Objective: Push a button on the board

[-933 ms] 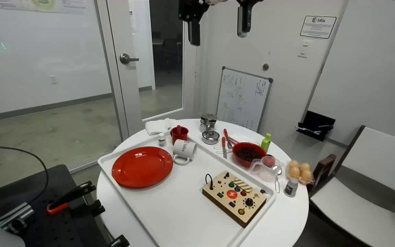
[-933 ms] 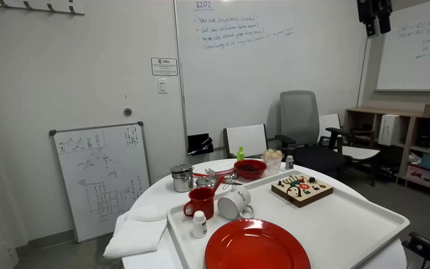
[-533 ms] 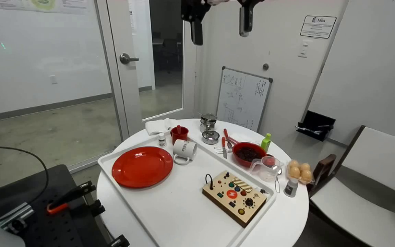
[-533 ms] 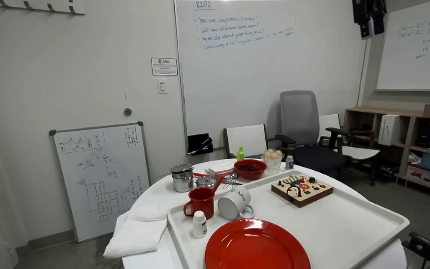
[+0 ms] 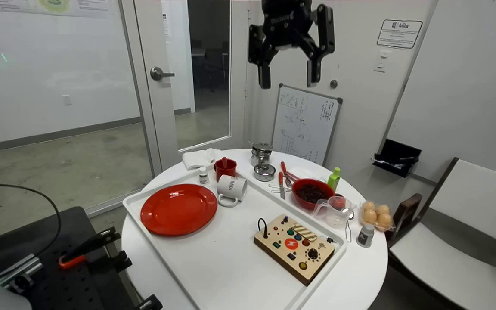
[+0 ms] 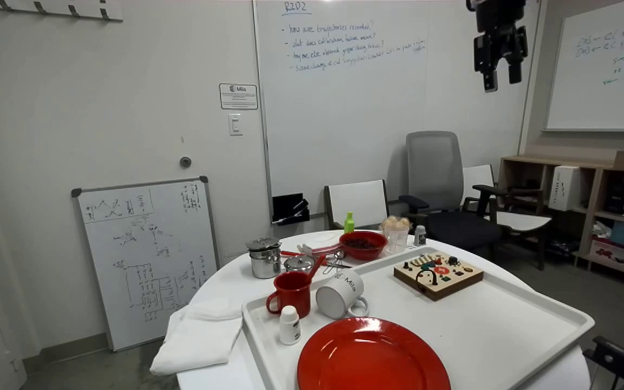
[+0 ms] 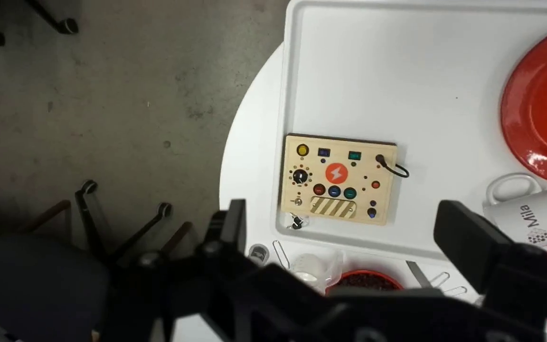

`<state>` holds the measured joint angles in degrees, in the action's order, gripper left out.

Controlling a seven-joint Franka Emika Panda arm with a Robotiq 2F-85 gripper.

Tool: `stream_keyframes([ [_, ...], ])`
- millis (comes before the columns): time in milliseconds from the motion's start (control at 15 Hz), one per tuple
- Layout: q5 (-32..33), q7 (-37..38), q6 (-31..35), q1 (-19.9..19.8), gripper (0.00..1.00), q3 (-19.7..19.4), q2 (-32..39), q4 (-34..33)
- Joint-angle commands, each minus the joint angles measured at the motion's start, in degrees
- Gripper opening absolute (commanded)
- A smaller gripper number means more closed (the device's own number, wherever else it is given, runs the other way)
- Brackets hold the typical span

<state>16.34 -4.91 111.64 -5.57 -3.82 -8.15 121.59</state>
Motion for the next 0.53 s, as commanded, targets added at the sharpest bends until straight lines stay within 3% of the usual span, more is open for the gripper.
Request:
stream_keyframes([
  [0, -3.8, 4.3, 2.3, 0.1, 1.00, -0.6, 6.9, -1.7],
  [267, -6.5, 7.3, 1.7, -0.1, 1.00, -0.9, 12.8, -2.1],
  [467, -7.2, 4.0, -0.7, 0.0, 1.00, -0.8, 12.8, -2.4],
])
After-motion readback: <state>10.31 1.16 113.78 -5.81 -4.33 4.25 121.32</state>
